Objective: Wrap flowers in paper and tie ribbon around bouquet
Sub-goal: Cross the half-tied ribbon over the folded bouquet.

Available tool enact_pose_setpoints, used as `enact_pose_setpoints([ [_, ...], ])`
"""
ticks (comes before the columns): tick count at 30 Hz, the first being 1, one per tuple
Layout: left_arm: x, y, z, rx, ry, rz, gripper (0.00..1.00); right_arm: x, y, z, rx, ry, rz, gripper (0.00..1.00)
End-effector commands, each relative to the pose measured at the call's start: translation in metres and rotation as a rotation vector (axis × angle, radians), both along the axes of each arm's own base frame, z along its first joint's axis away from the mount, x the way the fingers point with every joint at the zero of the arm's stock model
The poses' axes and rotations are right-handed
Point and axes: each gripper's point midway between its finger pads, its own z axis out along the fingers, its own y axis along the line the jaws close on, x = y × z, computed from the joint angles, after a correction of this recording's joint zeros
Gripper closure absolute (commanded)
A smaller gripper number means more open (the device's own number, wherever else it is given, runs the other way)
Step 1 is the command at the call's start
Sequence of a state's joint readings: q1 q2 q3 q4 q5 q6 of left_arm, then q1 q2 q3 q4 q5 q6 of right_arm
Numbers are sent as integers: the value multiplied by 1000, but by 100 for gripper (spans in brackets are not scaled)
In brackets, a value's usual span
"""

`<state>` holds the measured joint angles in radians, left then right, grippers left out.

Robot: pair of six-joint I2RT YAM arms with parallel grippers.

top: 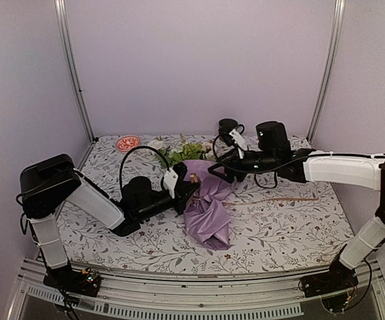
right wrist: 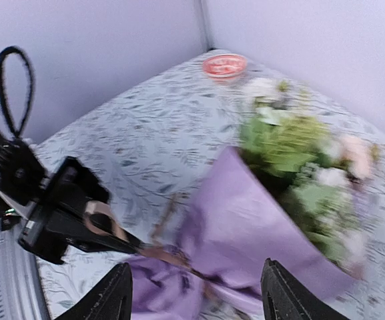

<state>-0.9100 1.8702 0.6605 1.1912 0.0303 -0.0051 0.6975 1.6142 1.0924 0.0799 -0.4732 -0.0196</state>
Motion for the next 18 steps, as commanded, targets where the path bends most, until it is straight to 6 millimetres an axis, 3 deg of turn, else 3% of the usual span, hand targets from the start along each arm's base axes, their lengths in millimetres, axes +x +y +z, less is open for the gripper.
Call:
enact_pose_setpoints([
  [1, 3, 2, -3, 34, -33, 46, 100, 64, -181, -21, -219, 54, -770, 28],
  [4, 1, 0, -4, 46, -47, 42, 100, 60, -296, -72, -264, 298, -1081, 26],
  [7, -3, -2, -2, 52, -61, 26, 100, 41, -357, -103, -282, 422, -1270, 26],
  [9, -5, -3, -1, 50, -66, 23, 100, 34, -376, -114, -319, 431, -1336, 24],
  [11, -6, -2, -1, 46, -70, 21, 100, 33, -381, -129, -339, 480, -1327, 24],
  [16, -10, -3, 1, 43, -80, 3, 100, 21, -408, -179, -355, 746, -1422, 24],
  [18, -11, -2, 2, 40, -88, 1, 100, 14, -416, -189, -337, 825, -1505, 25],
])
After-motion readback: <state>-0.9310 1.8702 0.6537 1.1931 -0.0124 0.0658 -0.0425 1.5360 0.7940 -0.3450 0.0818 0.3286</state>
